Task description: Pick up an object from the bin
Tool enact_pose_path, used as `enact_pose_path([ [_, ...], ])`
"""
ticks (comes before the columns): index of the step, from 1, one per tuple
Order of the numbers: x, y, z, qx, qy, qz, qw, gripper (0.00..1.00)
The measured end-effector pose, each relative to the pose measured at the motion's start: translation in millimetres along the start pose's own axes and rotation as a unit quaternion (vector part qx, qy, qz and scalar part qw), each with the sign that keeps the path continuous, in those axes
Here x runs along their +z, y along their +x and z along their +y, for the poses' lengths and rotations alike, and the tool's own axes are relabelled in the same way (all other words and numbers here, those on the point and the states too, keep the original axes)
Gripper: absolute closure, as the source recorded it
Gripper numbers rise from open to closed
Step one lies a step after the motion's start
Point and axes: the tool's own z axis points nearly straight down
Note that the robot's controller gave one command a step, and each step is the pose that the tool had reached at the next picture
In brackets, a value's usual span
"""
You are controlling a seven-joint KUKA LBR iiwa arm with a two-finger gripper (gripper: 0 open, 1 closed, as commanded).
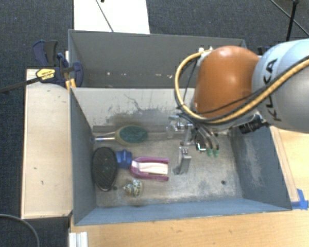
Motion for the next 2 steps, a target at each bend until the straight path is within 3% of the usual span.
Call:
enact_pose_path([
  [1,134.2,-20.7,87.7,-0.179,0.000,-0.0047,0.9839,0.00],
  [2,132.8,-21.6,85.4,-0.175,0.001,-0.0054,0.9846,1.00],
])
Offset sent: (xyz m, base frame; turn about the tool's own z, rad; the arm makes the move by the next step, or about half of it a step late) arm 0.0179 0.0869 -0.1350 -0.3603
